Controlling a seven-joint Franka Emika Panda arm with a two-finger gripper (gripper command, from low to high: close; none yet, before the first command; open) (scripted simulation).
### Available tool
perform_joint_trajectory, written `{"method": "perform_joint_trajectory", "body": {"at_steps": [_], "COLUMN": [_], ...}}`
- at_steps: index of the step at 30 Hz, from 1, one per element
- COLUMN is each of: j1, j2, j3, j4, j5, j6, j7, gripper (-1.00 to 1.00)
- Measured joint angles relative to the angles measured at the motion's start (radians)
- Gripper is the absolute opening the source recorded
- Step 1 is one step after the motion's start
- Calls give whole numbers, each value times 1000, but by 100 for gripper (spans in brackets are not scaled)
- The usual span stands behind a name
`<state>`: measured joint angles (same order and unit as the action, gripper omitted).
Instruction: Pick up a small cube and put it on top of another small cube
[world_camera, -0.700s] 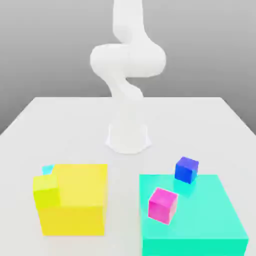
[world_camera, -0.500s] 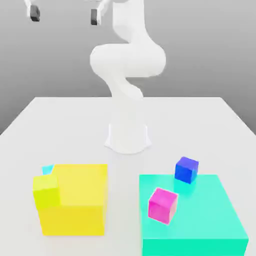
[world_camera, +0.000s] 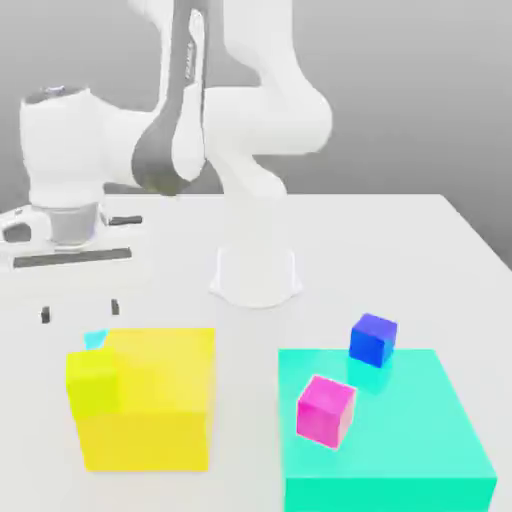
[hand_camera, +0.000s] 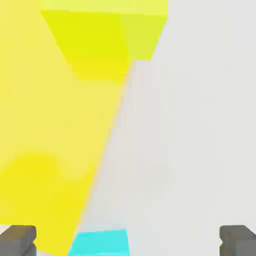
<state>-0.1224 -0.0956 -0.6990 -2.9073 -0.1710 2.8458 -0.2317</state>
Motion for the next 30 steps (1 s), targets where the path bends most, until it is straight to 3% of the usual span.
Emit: {"method": "perform_joint_trajectory", "body": {"at_steps": [6, 12, 30], "j1": [39, 35, -184], "j2": [83, 155, 329], "j3": [-18, 32, 374], "j4": [11, 38, 81], "j5": [174, 378, 856], "j6": [19, 30, 159], "j7": [-161, -311, -659], "gripper": [0, 0, 0]}}
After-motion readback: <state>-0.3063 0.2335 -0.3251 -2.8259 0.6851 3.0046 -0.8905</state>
